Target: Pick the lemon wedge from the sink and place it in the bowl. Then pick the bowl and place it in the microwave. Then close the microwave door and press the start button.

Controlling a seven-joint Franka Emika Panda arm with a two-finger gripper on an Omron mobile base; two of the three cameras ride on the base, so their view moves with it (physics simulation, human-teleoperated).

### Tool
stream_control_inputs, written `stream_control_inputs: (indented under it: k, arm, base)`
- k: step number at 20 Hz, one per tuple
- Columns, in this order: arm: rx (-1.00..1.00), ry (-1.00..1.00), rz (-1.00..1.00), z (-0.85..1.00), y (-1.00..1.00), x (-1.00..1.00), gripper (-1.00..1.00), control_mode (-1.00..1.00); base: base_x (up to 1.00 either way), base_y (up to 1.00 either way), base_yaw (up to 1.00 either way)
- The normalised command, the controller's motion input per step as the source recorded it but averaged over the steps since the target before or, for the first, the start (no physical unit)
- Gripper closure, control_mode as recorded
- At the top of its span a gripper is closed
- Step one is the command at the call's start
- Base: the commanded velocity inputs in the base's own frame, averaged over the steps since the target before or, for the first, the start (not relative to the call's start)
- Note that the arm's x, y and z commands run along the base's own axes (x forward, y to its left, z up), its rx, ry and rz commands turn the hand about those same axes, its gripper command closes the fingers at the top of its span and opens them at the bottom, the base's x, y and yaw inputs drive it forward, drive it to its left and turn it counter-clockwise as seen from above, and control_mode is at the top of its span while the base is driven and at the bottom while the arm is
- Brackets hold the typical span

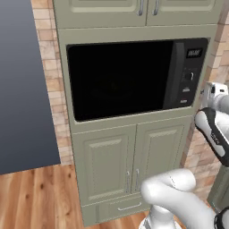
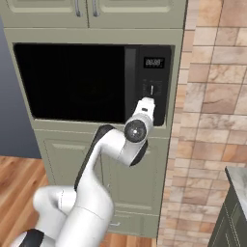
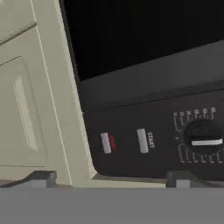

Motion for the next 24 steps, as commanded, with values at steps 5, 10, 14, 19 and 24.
stream_control_inputs:
  k: [5,10,14,19,24]
  arm:
    - [-0.04,0.04,0.39,-0.08,0.01,0.24,-1.0,-1.0]
    - [0.0,0.0,0.1,0.05,-0.02,0.39,-1.0,-1.0]
    - [0.0,0.0,0.0,0.13,-0.04,0.59,-1.0,-1.0]
    - [0.0,-0.01,0.0,-0.02,0.19,0.58,1.0,-1.0]
    - [0.02,-0.02,0.0,-0.18,0.0,0.39,1.0,-1.0]
  base:
    - [0.0,0.0,0.0]
    - [0.0,0.0,0.0]
    - [0.0,0.0,0.0]
    - [0.0,0.0,0.0]
    - [0.0,0.0,0.0]
